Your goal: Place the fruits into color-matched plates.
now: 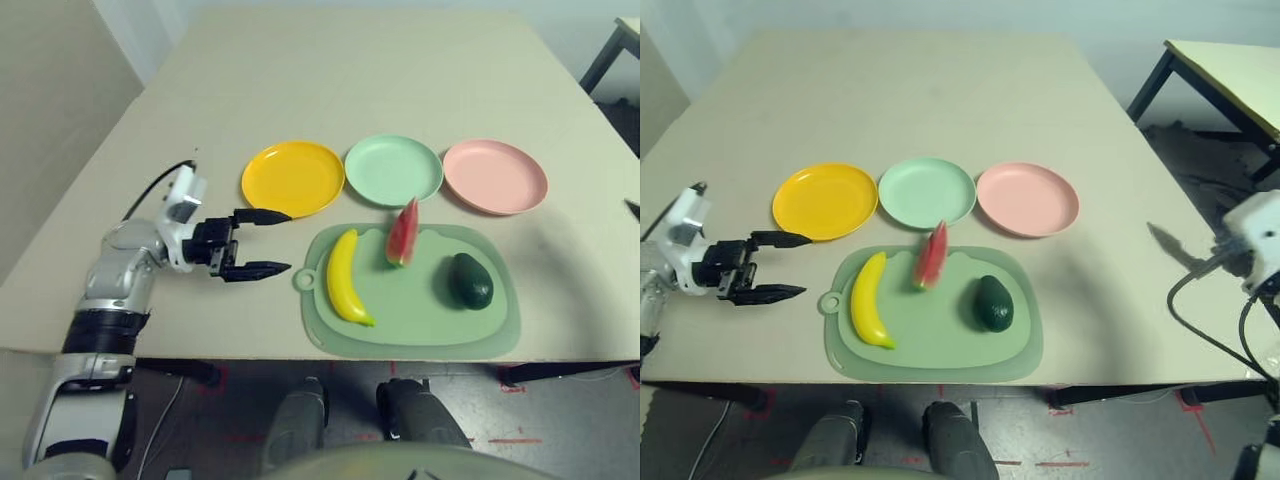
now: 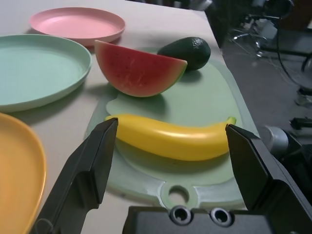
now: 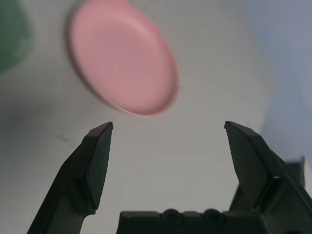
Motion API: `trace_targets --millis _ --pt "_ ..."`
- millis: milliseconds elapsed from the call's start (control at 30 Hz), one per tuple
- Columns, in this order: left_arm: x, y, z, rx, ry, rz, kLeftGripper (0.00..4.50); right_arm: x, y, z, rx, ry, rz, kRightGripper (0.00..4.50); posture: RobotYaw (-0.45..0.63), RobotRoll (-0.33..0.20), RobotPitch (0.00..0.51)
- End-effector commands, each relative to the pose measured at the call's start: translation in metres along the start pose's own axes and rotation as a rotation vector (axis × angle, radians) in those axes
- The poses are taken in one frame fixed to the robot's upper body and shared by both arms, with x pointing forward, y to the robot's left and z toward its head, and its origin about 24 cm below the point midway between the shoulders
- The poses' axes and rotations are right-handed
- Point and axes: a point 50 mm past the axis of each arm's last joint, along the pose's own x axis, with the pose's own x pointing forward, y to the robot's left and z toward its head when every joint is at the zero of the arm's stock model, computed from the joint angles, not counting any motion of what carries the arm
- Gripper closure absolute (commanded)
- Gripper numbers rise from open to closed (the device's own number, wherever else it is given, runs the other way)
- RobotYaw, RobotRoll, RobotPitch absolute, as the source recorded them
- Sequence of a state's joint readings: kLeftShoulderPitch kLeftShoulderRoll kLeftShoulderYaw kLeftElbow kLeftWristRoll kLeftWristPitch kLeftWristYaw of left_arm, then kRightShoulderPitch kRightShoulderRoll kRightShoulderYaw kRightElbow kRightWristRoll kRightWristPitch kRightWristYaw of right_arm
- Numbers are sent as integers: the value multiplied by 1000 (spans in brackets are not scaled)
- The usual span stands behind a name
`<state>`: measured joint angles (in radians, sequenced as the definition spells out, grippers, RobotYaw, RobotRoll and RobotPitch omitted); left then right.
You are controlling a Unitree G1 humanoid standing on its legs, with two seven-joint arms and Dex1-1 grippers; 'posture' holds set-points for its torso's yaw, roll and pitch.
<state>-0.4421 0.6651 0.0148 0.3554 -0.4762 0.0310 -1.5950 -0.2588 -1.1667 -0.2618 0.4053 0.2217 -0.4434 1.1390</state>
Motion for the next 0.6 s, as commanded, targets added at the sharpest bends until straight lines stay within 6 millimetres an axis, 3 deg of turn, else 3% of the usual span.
trace_targets --millis 33,267,433,600 --pt "4 0 -6 6 10 -16 0 20 5 37 -172 -49 300 27 -104 0 141" --pt "9 -6 -9 0 8 -39 0 62 15 77 -506 -158 654 27 -62 0 140" --pt "3 -10 -9 -12 14 -11 0 85 37 90 -676 -218 861 27 -29 0 152" --pt "-1 -11 -5 -23 -6 47 0 94 51 90 -788 -210 1003 27 3 0 156"
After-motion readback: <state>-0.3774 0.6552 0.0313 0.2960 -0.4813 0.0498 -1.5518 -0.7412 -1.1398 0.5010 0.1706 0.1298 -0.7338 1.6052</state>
